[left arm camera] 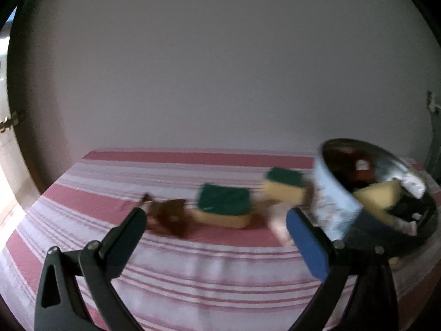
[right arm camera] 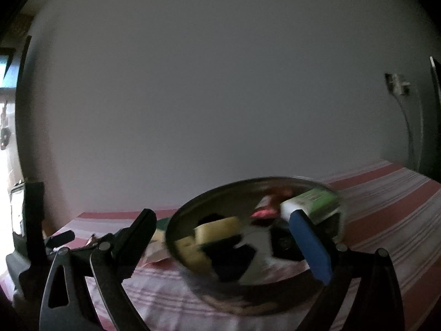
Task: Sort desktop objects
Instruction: 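Move both tools back toward the brown wrapper and scouring sponges, then close the left tool on the brown chocolate wrapper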
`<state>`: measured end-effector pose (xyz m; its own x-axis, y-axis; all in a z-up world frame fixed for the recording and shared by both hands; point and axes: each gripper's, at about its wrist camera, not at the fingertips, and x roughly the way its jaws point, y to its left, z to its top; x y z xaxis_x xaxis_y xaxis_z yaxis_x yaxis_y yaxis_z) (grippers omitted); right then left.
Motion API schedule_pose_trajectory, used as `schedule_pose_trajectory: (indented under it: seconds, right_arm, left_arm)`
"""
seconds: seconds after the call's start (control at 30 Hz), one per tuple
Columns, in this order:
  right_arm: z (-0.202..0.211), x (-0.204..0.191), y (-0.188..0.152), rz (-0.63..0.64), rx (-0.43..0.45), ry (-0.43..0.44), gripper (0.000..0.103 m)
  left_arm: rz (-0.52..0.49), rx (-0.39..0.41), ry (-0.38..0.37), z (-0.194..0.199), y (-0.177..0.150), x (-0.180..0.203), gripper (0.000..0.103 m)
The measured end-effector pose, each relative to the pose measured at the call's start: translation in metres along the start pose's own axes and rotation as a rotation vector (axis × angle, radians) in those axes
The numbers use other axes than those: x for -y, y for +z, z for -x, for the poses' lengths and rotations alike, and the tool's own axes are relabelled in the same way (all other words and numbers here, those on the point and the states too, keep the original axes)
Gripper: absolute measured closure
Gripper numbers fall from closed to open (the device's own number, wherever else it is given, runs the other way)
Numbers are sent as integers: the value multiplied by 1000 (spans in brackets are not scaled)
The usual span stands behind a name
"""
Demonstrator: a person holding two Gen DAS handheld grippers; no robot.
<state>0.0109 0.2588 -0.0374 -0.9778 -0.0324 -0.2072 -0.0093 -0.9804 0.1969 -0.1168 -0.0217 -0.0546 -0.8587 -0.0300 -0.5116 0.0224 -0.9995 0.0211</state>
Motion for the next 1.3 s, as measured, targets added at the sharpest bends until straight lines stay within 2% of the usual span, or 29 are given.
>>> schedule_pose_trajectory:
  seconds: [0.27,0.37,0.5,0.67,0.77,0.8,0.87,0.93,1.0,1.17,1.23,1.3]
  right_arm:
    - [-11,-48,-15,-5,-83,116,4]
    - [-14,-65,-20,9,-109,158,4]
    - [-18,-79,-23,40,-132,193,4]
    - [-17,-85,-24,57,-139,214,4]
    - [-17,-84,-23,49,-149,222,4]
    - [-18,-84,-23,49,-152,223,4]
    - [-20,-85,-23,52,-159,227,4]
    - [-24,-88,-25,62,-170,228,4]
    - [-29,-92,-27,78,-185,225,4]
    - [-39,-104,-29,106,-189,232,4]
    - [-47,-111,-29,115,-199,235,4]
    - [-62,-119,-29,113,-233,266,4]
  left_arm:
    - [92,-189,94,-50,4,-62,0]
    - [119,-283,89,-80,6,-76,3]
    - [130,-324,63,-103,11,-77,6]
    - [58,-380,61,-123,13,-58,10]
    - [73,-397,71,-132,15,-60,10]
    - [98,-397,49,-132,15,-62,12]
    - [90,-388,49,-131,15,-62,22]
    - [54,-373,14,-130,16,-57,44]
    - [21,-363,-16,-126,16,-51,57]
    - [37,-354,-48,-120,14,-49,62]
    - [50,-319,-60,-110,17,-58,72]
    - [63,-271,-37,-100,22,-71,73]
